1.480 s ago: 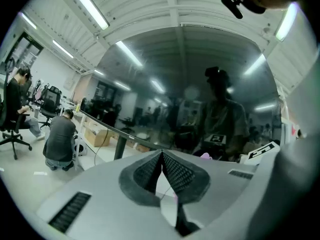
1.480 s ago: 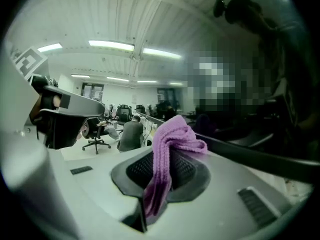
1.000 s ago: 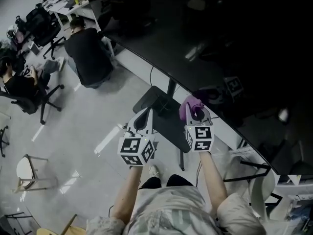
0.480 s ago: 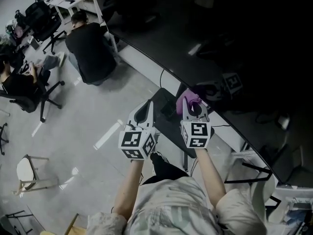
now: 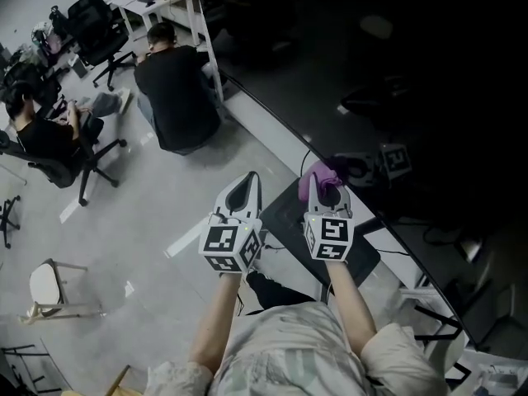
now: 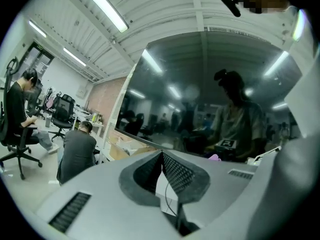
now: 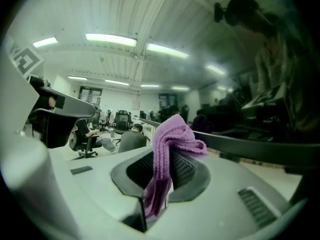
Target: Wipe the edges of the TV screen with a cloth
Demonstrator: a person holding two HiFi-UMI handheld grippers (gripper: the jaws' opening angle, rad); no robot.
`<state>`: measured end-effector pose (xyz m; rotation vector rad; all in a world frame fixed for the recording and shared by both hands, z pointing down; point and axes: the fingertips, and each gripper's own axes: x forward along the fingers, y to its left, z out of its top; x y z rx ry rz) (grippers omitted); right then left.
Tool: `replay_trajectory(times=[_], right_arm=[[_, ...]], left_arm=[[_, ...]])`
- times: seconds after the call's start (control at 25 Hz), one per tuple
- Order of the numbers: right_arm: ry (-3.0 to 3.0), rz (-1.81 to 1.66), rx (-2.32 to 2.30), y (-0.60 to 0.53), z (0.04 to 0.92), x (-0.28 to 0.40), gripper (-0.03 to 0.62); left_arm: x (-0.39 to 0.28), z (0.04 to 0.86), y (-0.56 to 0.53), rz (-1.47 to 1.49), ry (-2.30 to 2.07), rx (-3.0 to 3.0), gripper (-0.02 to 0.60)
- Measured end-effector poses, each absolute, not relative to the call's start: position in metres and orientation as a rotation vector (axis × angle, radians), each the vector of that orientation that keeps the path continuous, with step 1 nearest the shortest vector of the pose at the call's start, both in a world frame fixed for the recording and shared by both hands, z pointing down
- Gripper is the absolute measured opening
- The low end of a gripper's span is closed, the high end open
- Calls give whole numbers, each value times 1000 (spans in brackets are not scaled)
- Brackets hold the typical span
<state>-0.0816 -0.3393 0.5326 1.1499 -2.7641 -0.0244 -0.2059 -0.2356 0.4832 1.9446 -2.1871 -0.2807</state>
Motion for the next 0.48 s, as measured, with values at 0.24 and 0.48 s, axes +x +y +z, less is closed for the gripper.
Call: replay_trajectory(times=[0.24,0.48], right_arm=[[-2786,-28,1091,-363,532,-173,61],[-2819,13,1052,-382,530,-230,62]], left_arm=[[-286,478,-272,-279,-2201,1952,15],[-326,476,-307,-231,-2180,1970,15]])
